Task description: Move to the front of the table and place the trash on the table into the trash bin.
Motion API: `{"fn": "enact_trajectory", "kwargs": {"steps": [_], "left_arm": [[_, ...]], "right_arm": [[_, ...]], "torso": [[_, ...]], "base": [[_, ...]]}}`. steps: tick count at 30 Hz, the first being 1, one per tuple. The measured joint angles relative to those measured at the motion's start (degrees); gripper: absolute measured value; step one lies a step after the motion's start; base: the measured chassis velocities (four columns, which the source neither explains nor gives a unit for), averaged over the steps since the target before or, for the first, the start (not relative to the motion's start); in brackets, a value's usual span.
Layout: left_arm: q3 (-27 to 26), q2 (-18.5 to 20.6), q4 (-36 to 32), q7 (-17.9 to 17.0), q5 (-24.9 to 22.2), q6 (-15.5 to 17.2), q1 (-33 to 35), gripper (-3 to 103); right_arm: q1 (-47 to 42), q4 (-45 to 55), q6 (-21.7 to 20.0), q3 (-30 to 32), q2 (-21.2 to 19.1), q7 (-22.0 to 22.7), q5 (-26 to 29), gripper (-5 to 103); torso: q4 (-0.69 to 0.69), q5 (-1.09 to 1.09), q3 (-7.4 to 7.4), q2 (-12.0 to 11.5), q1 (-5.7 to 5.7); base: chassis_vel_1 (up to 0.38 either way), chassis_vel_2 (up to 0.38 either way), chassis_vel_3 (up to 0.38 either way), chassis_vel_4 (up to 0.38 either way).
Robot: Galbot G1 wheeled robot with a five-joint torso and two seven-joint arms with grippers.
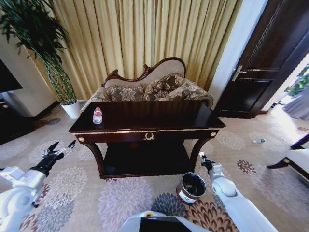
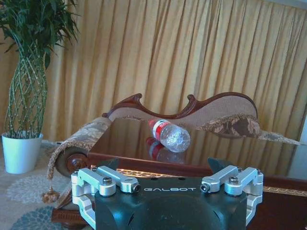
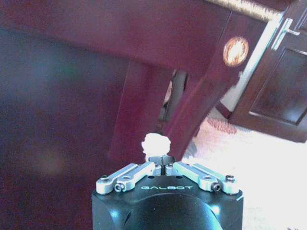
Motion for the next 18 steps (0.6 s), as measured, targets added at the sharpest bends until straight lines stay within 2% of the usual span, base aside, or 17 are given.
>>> {"fn": "enact_trajectory", "kwargs": {"steps": [8,14,15,16,18], "left_arm": [[0.0,0.2,0.3,0.4,0.0,-0.2,-0.3,100],[-0.2,0.7,-0.1,0.4,-0.5,-0.2,-0.5,100],[-0.3,0.8,-0.1,0.4,-0.7,-0.2,-0.6,100],[-0.3,0.8,-0.1,0.4,-0.7,-0.2,-0.6,100],[-0.4,1.0,-0.2,0.5,-0.9,-0.2,-0.6,100]], "right_arm": [[-1.9,-9.1,4.7,1.2,3.7,-2.7,-4.7,0],[-2.4,-13.1,6.0,2.7,5.7,-4.8,-8.1,-2],[-2.4,-13.7,6.2,2.9,5.9,-4.9,-8.5,3],[-2.4,-13.7,6.2,2.9,5.9,-4.9,-8.5,3],[-2.4,-14.0,6.3,3.0,6.0,-4.8,-8.6,14]], "torso": [[-0.02,0.01,0.00,0.0,0.00],[-0.01,-0.01,0.00,0.0,0.00],[-0.01,-0.01,0.00,0.0,0.00],[-0.01,-0.01,0.00,0.0,0.00],[-0.01,0.01,0.00,0.0,0.00]], "base": [[0.000,0.000,0.000,0.000],[0.000,0.000,0.000,0.000],[0.000,0.000,0.000,0.000],[0.000,0.000,0.000,0.000],[0.000,0.000,0.000,0.000]]}}
